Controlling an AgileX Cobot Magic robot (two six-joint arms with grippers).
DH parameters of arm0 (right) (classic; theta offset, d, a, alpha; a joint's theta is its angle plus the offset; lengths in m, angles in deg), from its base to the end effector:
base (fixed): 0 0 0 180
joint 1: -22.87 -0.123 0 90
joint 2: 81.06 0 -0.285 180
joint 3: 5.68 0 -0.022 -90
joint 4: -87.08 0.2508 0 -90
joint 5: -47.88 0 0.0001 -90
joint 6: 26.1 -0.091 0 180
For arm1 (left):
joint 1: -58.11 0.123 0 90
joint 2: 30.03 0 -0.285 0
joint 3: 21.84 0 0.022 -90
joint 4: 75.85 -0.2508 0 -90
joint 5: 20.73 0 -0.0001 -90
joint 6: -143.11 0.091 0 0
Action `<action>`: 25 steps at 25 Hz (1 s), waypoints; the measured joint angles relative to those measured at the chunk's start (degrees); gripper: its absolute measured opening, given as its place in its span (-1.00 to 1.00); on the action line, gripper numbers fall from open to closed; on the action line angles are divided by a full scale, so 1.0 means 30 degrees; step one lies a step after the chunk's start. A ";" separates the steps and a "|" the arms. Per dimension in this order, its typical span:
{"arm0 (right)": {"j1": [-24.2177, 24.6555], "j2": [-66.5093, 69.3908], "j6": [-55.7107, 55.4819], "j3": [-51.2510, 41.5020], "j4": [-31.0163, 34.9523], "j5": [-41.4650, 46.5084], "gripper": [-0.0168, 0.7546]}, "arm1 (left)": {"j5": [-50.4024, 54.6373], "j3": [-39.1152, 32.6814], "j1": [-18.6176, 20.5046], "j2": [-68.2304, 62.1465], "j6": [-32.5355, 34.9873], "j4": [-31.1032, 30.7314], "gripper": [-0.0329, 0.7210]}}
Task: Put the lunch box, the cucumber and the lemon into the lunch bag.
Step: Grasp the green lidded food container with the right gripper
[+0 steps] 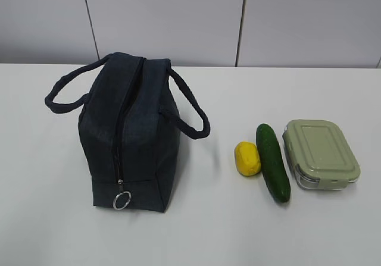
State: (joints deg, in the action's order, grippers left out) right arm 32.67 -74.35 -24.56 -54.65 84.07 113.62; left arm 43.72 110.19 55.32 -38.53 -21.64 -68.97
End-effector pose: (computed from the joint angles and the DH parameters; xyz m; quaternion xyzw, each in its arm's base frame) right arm -0.0114 -0.0025 0.2684 0.0651 0.8694 -0.0744 0.4841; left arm -0.0077 -0.0095 0.2756 0.1403 0.8571 -0.0061 0.4957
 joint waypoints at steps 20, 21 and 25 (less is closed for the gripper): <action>-0.0070 0.0715 0.0000 0.0115 0.1656 0.0038 0.26 | 0.0000 0.0000 0.0000 0.0000 -0.0084 0.0000 -0.11; -0.0070 0.1171 0.0000 0.0160 0.2329 0.0001 0.26 | 0.0000 0.0000 0.0000 0.0000 -0.0092 -0.0013 -0.11; -0.0070 0.2998 0.0039 0.0259 0.5370 -0.0629 0.26 | 0.0000 0.0000 -0.0036 0.0000 -0.0179 -0.0088 -0.14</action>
State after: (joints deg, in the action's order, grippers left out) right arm 32.46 -65.36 -24.45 -53.88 100.18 111.74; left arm 43.72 110.19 55.21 -38.53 -22.18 -69.23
